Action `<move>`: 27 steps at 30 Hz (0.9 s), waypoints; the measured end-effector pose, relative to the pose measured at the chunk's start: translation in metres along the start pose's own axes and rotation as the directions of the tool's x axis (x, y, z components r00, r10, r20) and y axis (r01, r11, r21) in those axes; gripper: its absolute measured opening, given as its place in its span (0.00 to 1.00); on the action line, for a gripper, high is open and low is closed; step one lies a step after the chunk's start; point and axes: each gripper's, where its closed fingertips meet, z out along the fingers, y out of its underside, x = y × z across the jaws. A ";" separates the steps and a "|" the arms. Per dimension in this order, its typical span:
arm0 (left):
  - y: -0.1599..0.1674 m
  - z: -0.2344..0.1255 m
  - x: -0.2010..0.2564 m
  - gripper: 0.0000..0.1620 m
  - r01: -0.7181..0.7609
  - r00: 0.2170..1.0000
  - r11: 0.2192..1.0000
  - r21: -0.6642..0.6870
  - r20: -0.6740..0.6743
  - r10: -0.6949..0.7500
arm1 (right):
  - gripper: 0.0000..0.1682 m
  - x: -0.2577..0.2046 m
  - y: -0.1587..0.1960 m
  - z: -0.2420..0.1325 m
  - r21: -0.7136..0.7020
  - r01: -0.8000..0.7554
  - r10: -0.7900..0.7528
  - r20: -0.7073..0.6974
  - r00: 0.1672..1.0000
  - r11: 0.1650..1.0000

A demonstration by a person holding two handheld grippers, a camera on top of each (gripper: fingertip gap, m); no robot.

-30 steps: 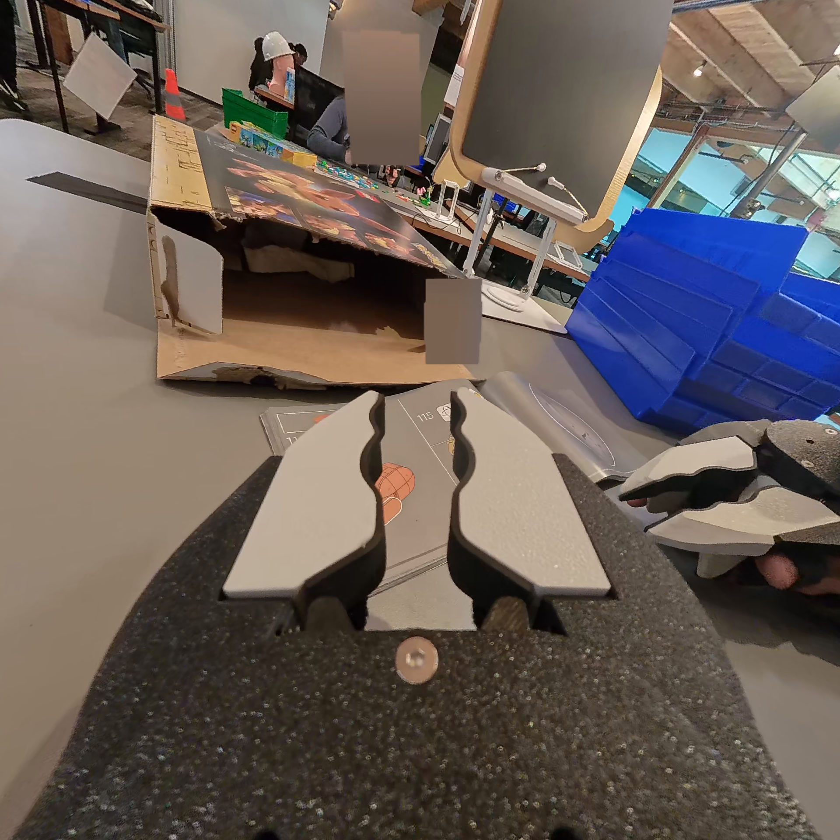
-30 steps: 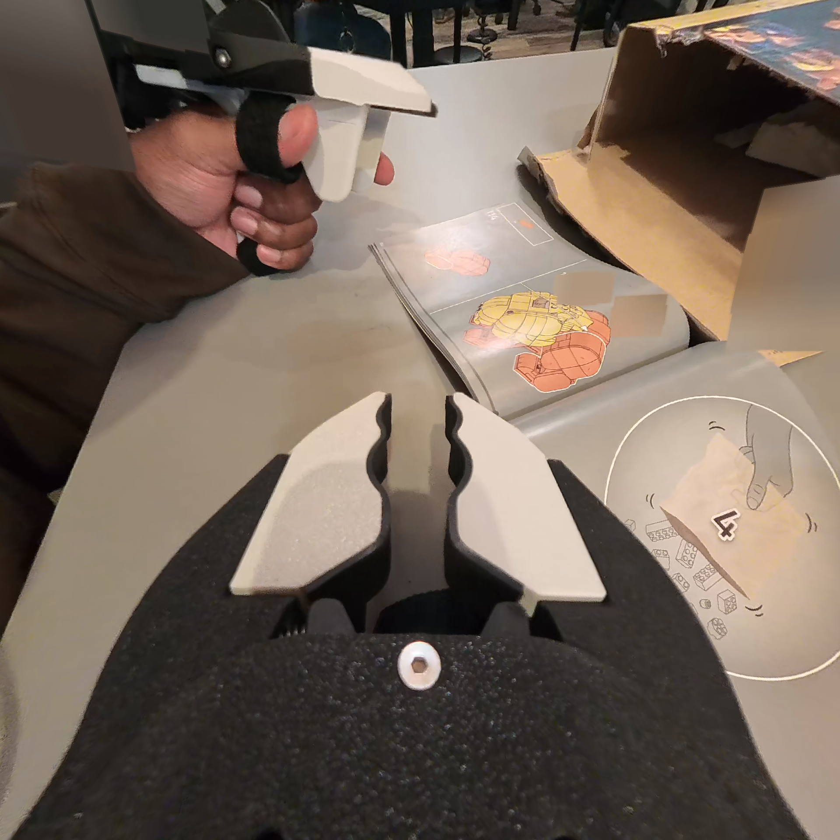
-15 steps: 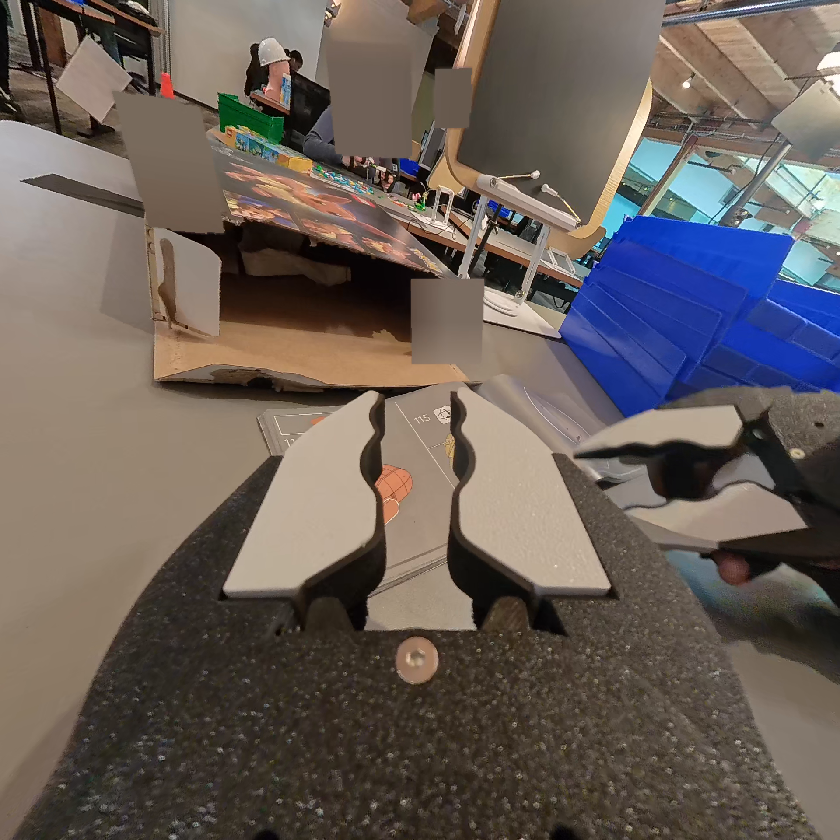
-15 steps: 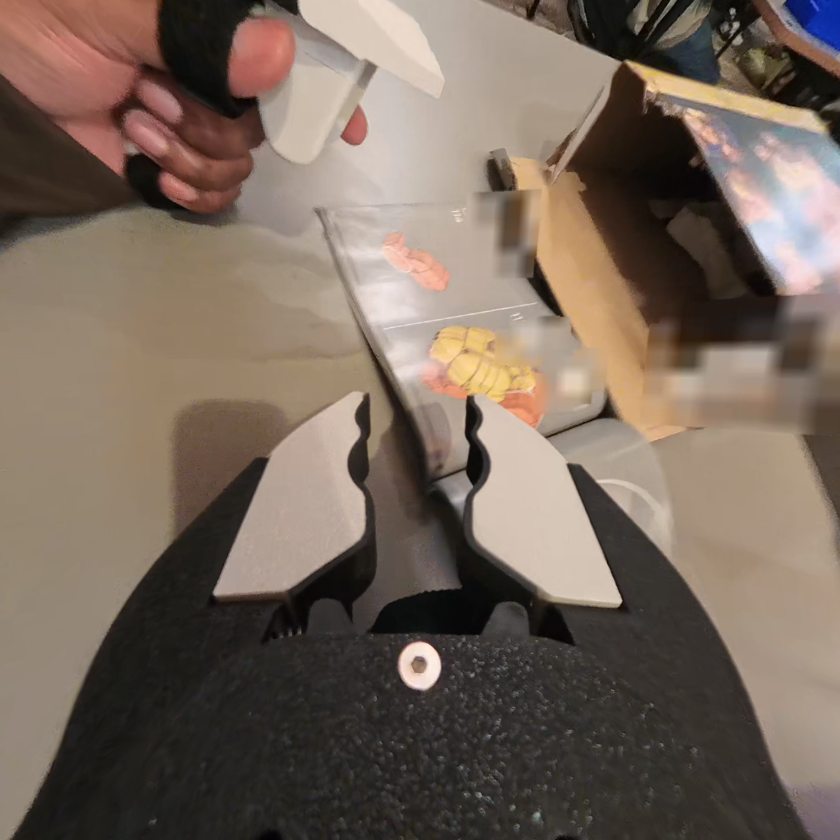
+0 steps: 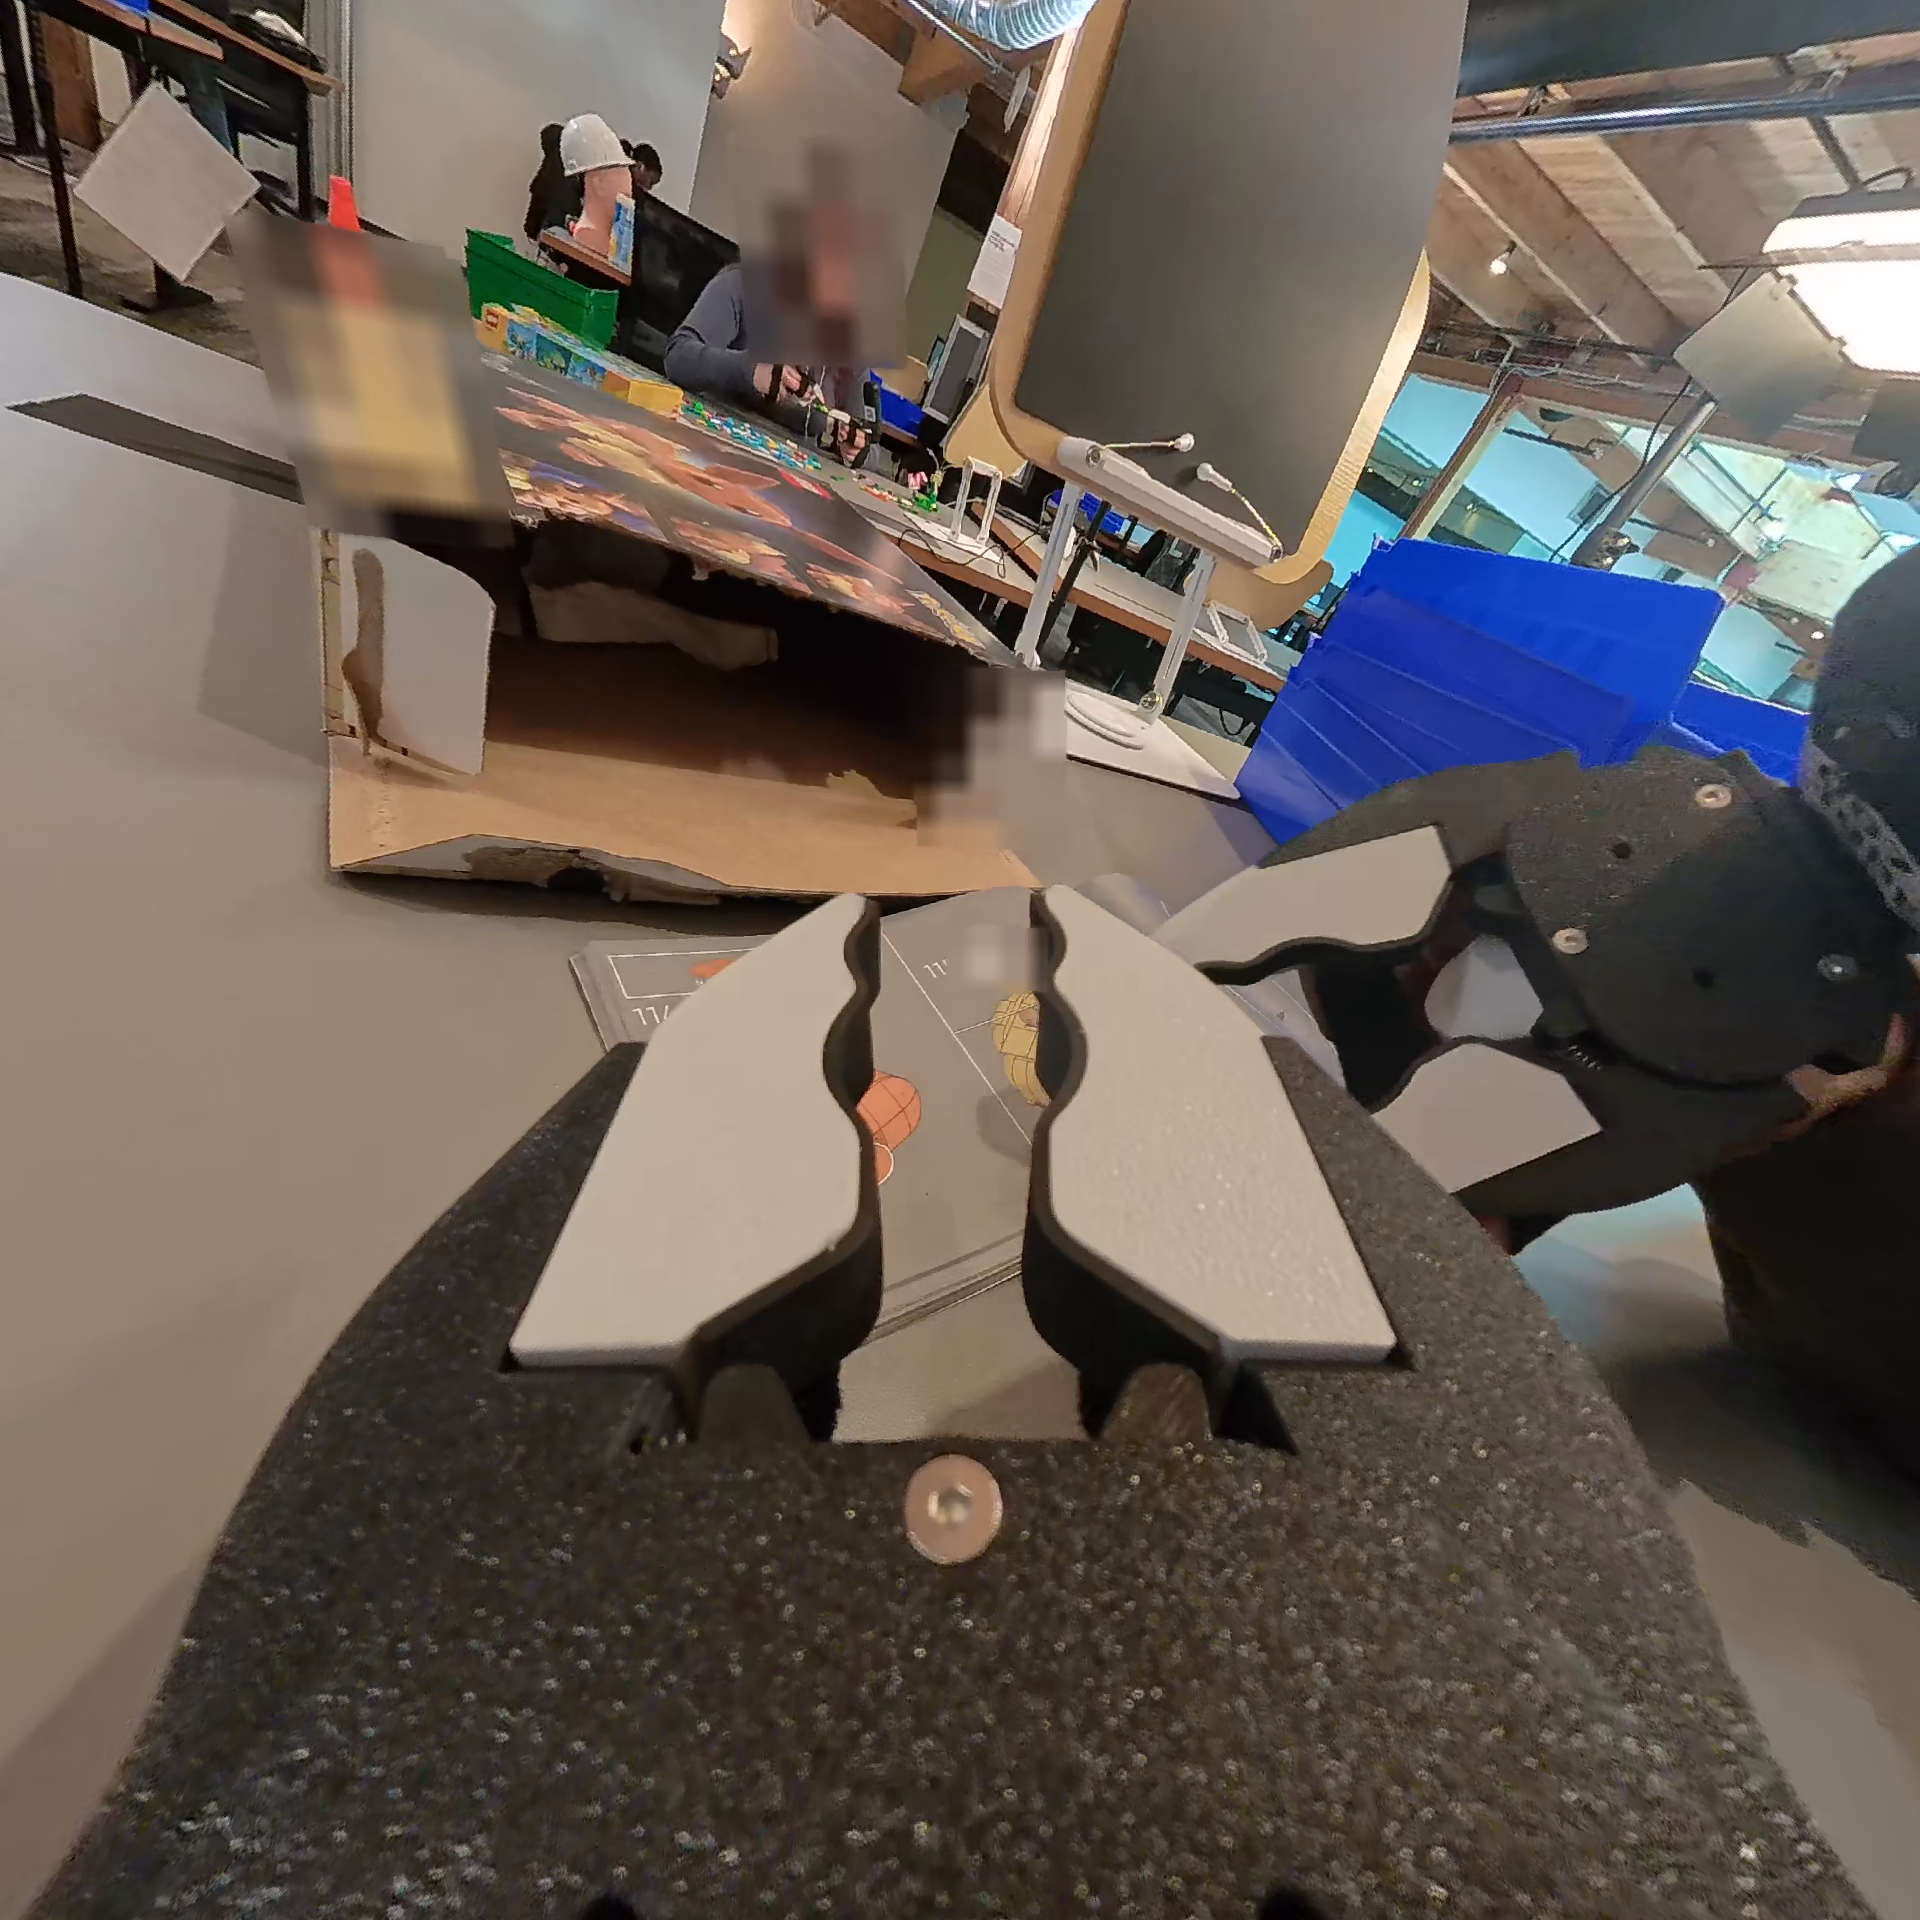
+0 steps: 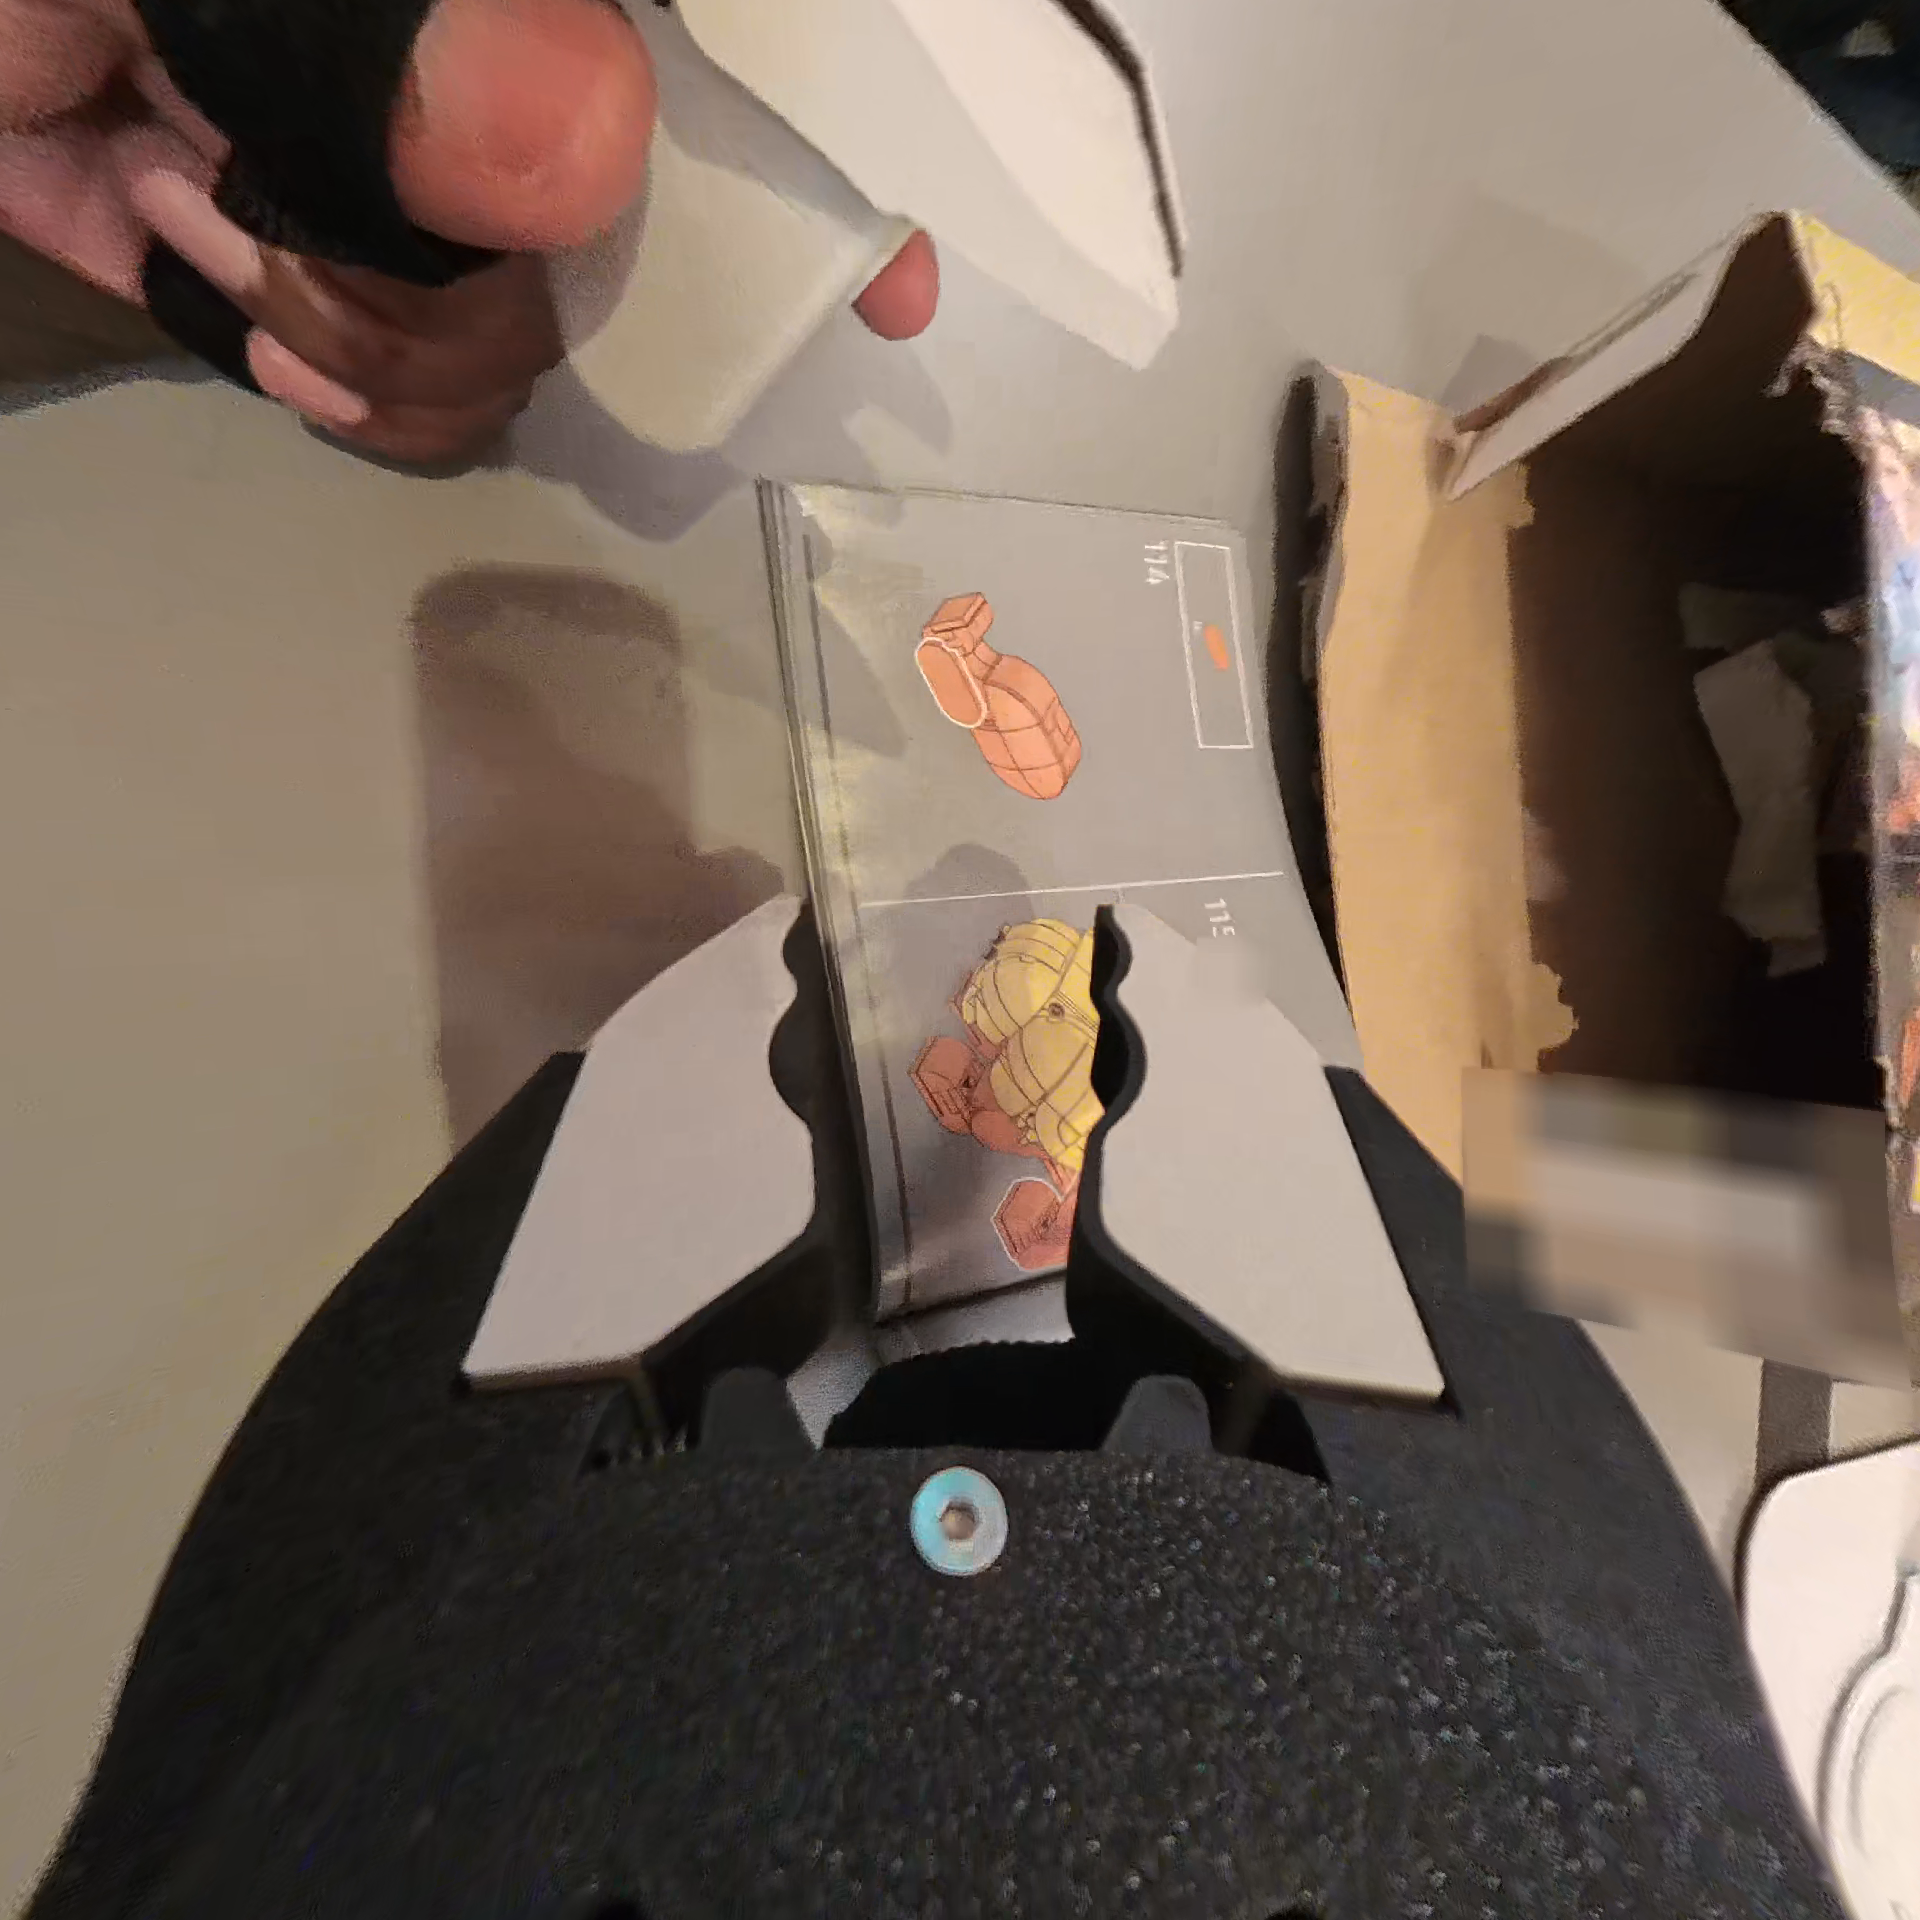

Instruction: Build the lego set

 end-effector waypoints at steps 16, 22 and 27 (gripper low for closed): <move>-0.003 -0.003 0.000 0.17 0.032 0.999 0.999 0.025 -0.022 -0.031 | 0.21 -0.010 0.027 0.011 -0.114 0.045 -0.029 0.140 0.990 0.992; -0.006 -0.005 -0.002 0.17 0.053 0.998 0.998 0.039 -0.030 -0.052 | 0.20 -0.010 0.046 -0.002 -0.172 0.058 -0.037 0.123 0.992 0.983; -0.007 -0.006 -0.002 0.17 0.065 0.997 0.997 0.048 -0.036 -0.064 | 0.19 -0.006 0.061 -0.017 -0.210 0.040 -0.017 0.112 0.994 0.977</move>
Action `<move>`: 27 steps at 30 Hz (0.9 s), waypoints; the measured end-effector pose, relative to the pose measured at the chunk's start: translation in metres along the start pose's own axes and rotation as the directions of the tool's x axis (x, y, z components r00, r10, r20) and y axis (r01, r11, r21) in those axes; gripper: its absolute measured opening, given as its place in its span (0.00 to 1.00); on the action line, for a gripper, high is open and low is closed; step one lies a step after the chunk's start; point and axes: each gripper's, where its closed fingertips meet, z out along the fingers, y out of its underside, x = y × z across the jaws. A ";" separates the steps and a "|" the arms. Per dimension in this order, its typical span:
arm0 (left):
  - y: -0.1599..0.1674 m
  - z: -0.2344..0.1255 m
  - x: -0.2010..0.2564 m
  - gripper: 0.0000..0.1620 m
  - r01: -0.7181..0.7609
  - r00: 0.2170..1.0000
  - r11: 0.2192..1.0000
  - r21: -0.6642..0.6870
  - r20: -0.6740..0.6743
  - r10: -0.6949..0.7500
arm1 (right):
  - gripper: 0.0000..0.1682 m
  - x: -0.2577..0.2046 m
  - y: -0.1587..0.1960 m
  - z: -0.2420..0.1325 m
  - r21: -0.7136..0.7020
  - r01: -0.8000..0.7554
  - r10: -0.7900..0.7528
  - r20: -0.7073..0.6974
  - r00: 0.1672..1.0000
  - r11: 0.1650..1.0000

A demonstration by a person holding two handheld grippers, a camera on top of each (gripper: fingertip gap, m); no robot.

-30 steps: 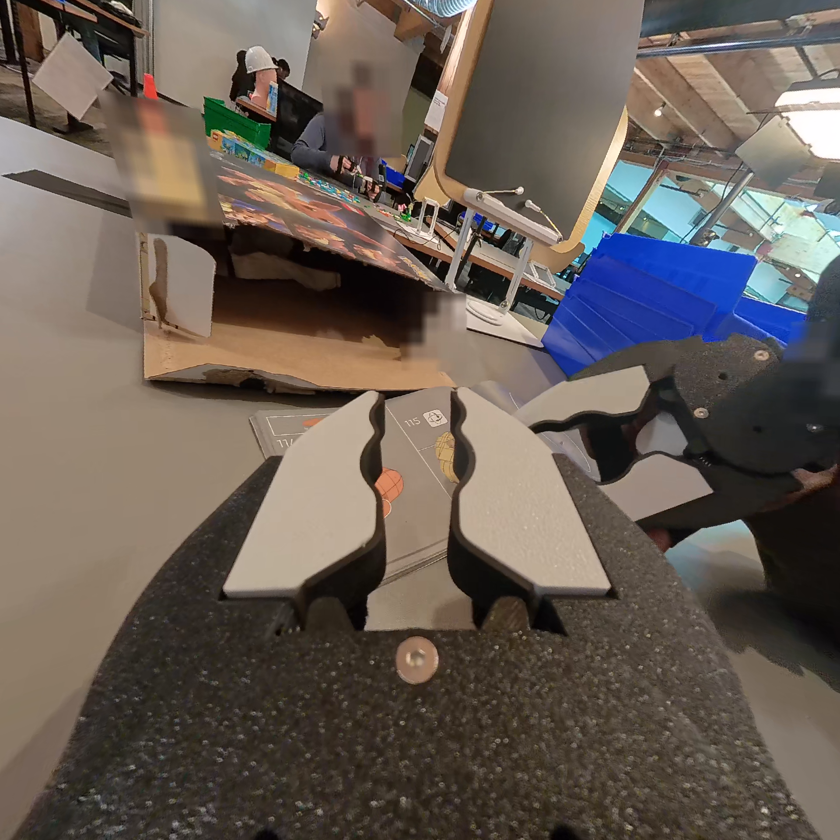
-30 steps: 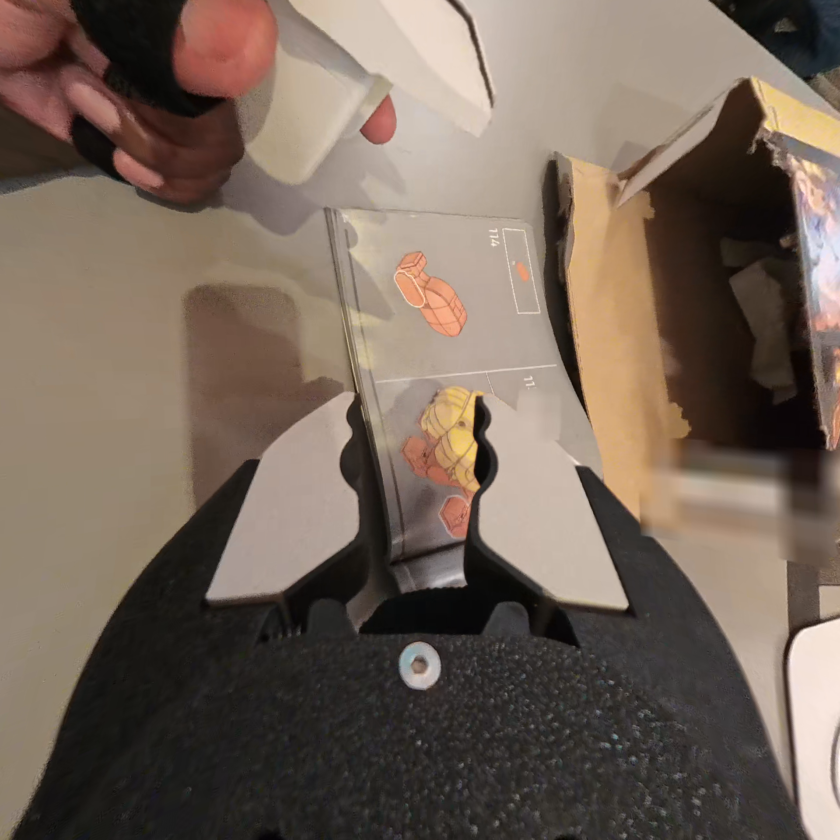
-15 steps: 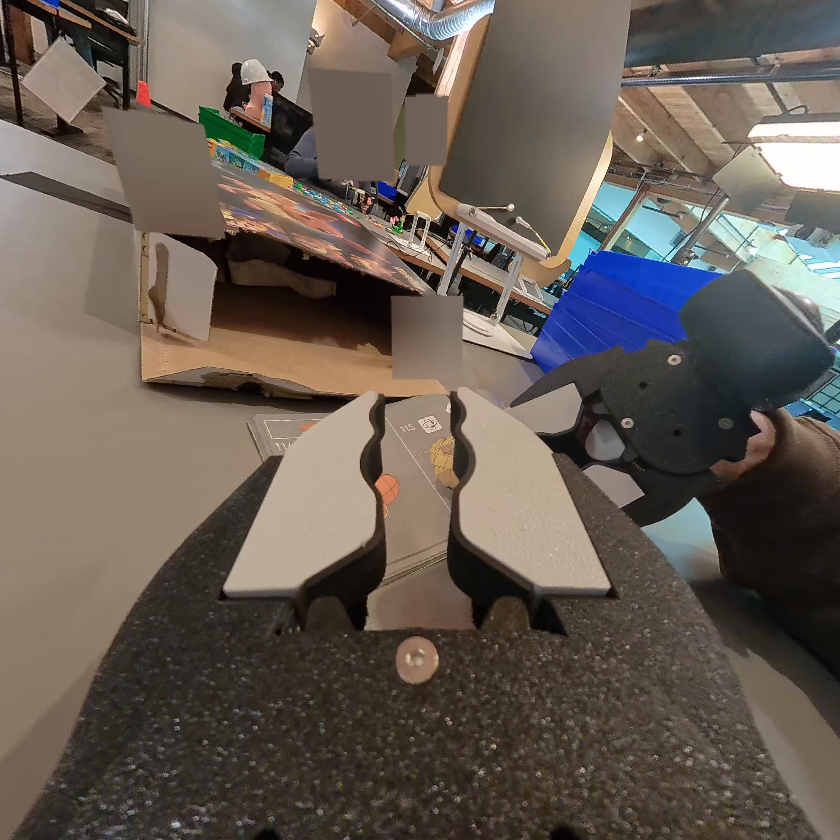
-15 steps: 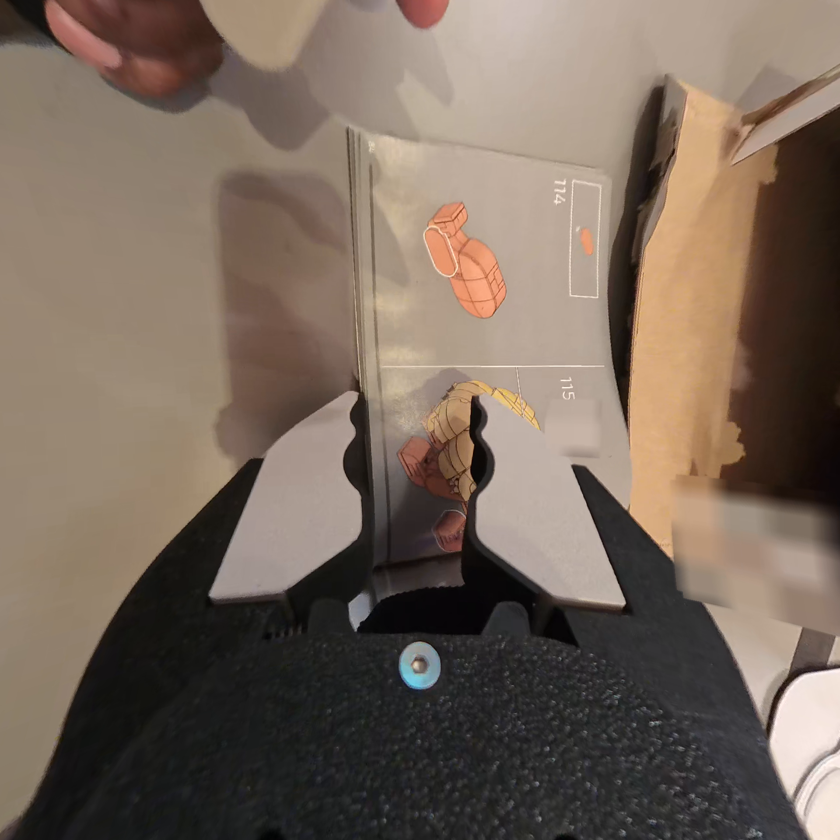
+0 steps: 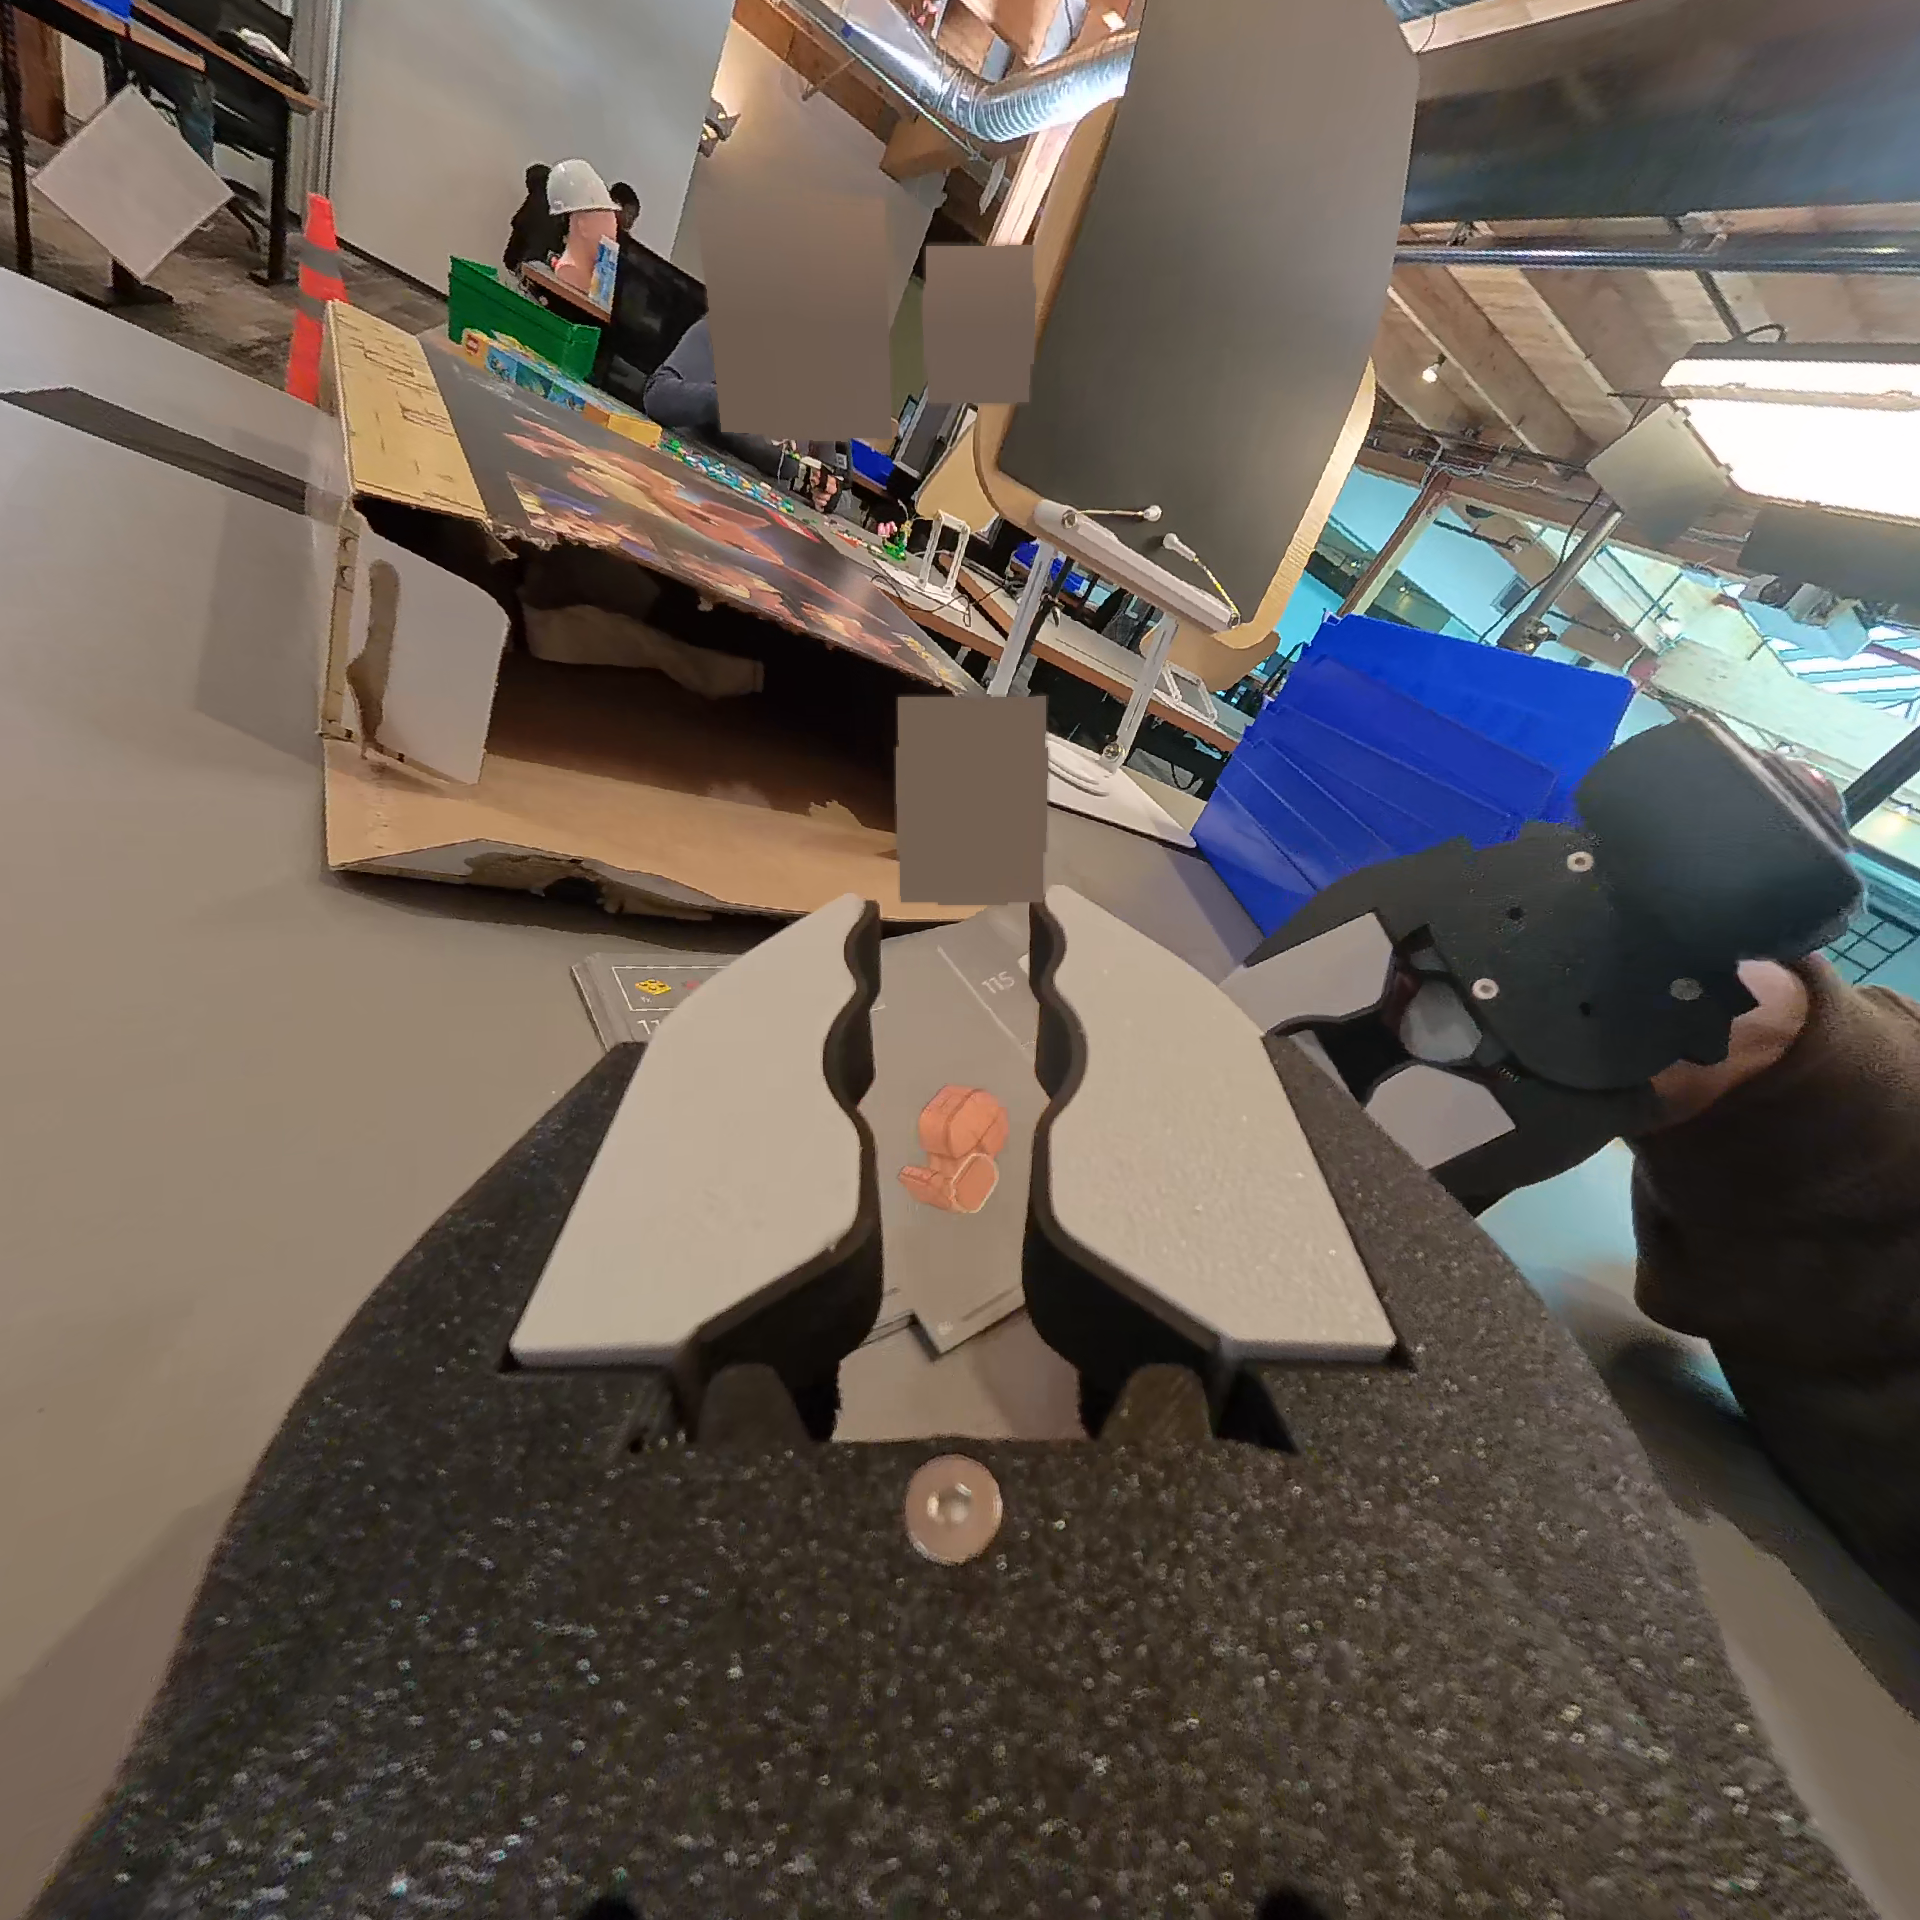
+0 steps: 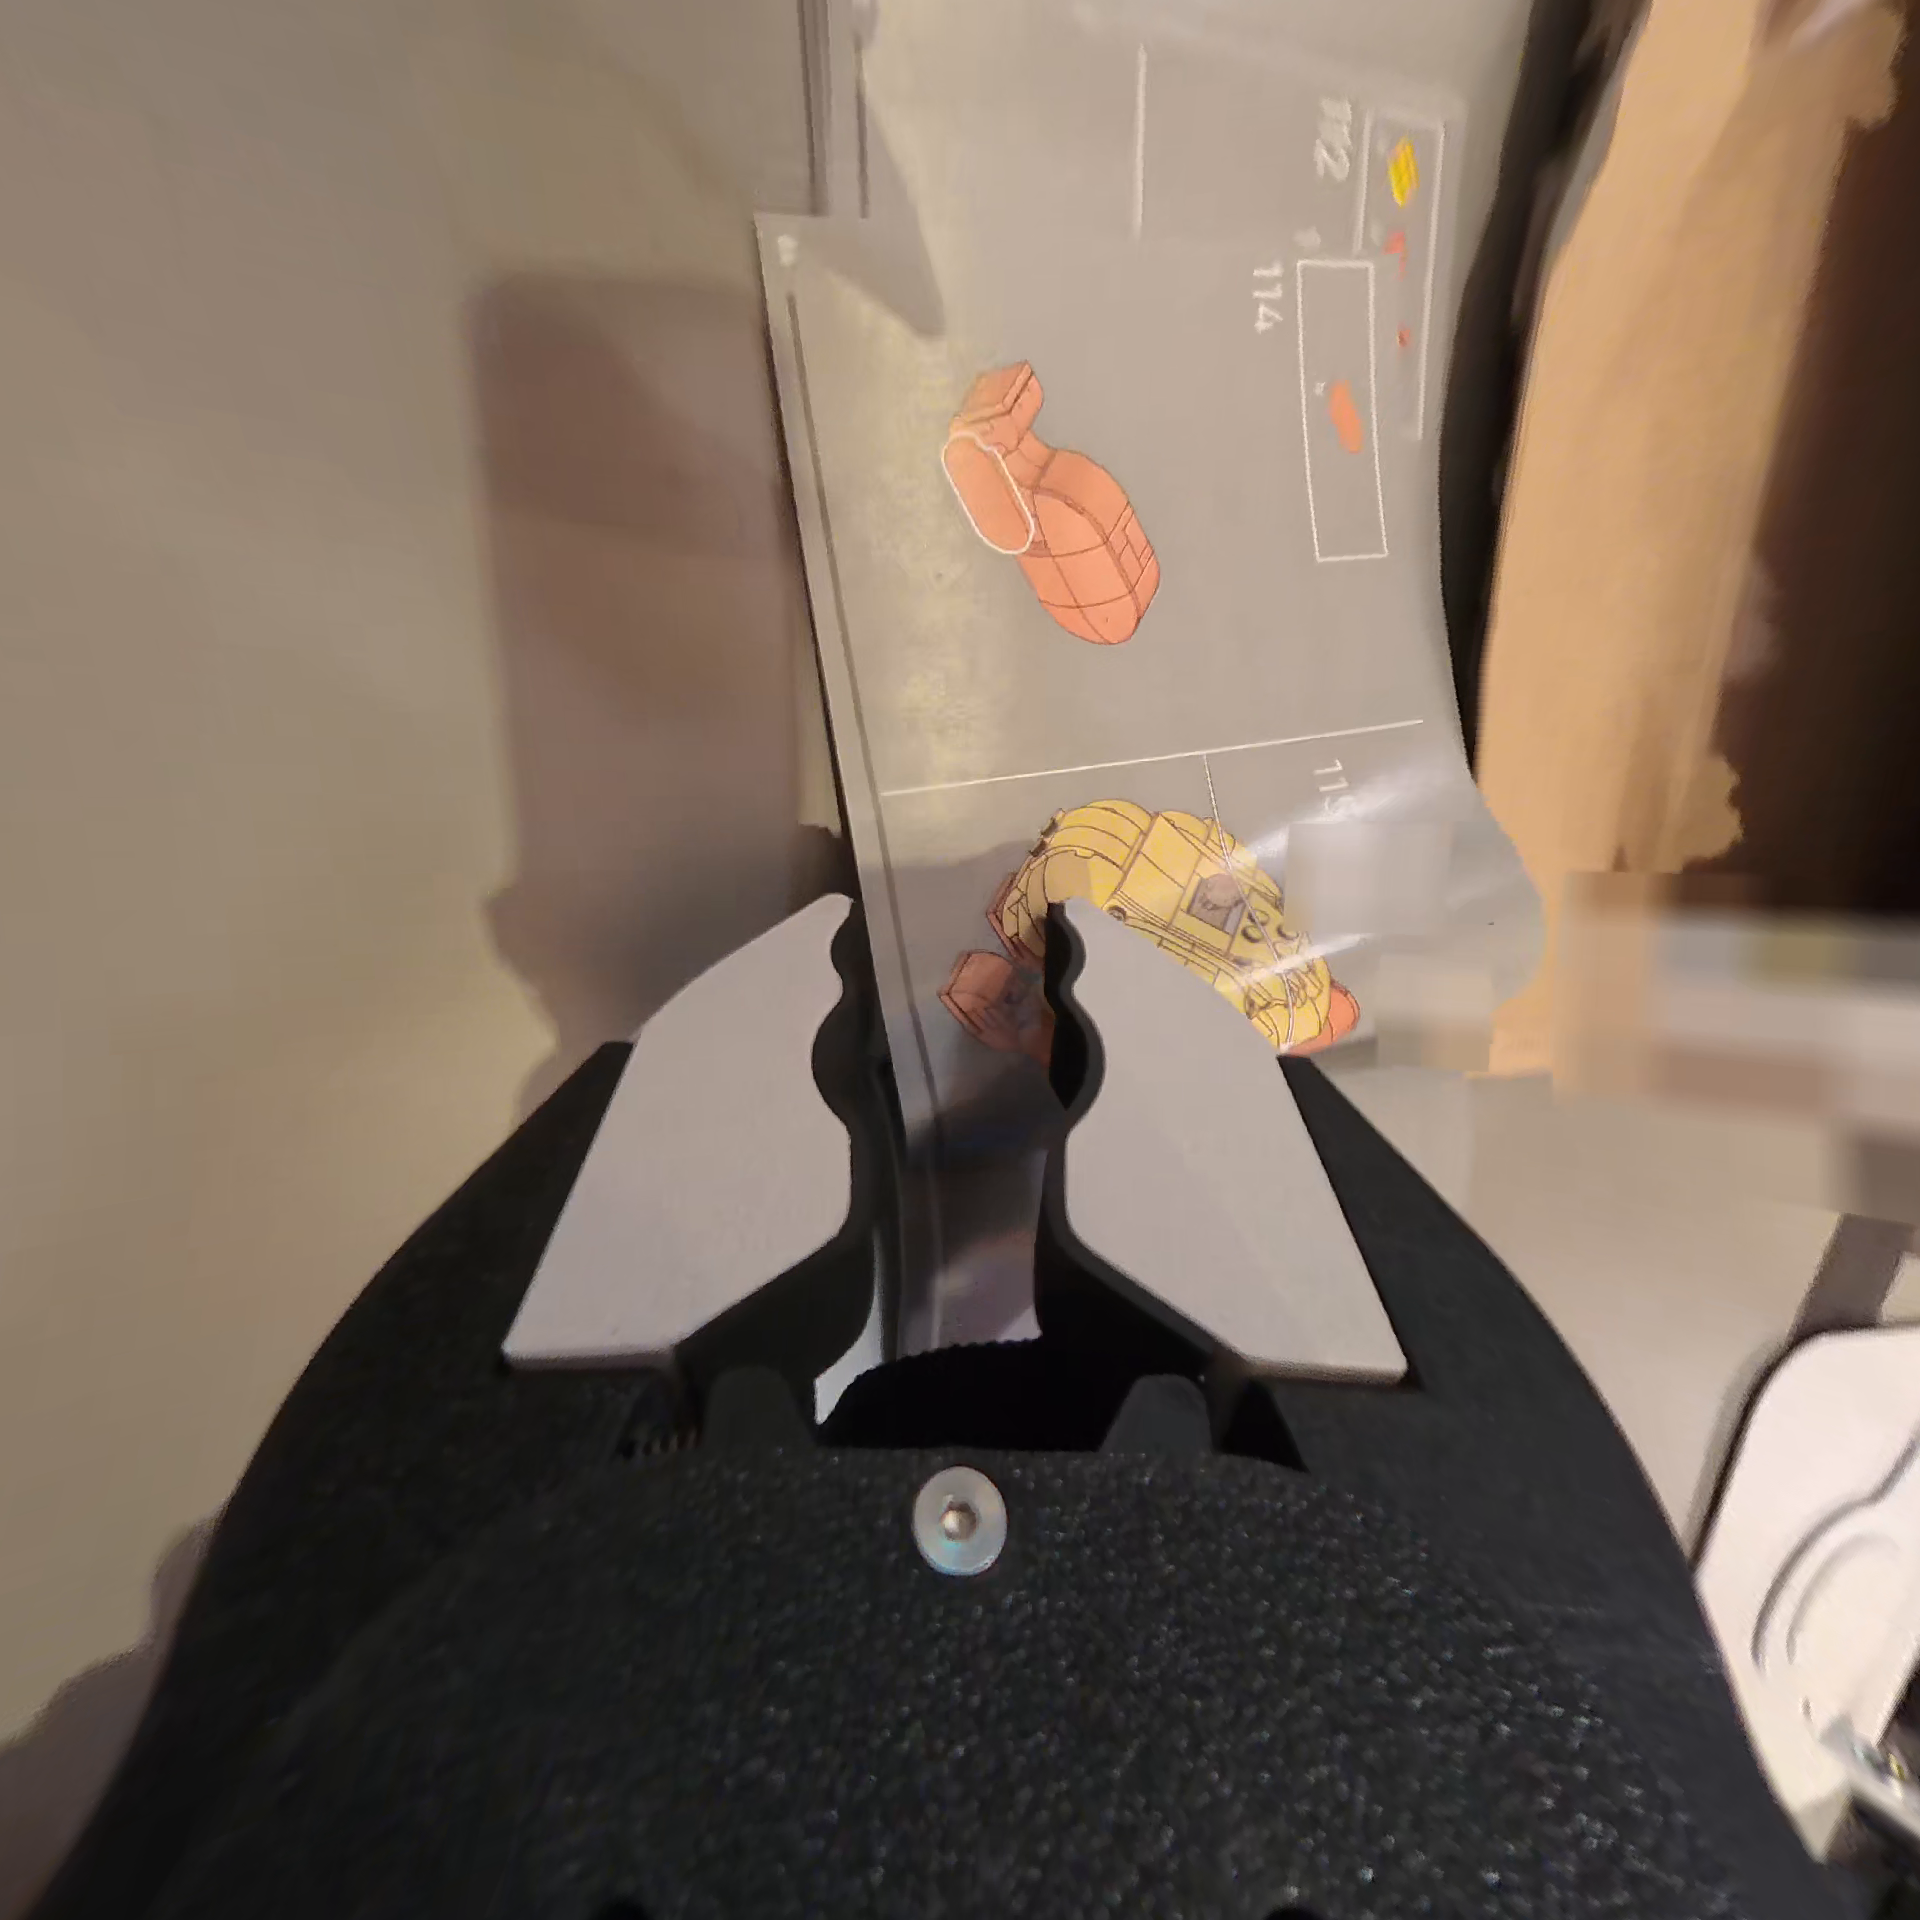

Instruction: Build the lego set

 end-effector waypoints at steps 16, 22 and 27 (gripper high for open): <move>0.002 0.000 -0.007 0.17 -0.066 0.994 0.998 -0.024 0.080 0.068 | 0.22 0.020 0.021 -0.024 0.084 -0.088 0.099 -0.136 0.986 0.993; 0.002 0.000 -0.007 0.17 -0.064 0.995 0.998 -0.023 0.080 0.066 | 0.23 0.025 0.021 -0.032 0.146 -0.130 0.160 -0.215 0.963 0.981; 0.001 -0.001 -0.008 0.16 -0.063 0.995 0.998 -0.015 0.081 0.064 | 0.22 0.023 0.027 -0.035 0.191 -0.148 0.199 -0.283 0.938 0.970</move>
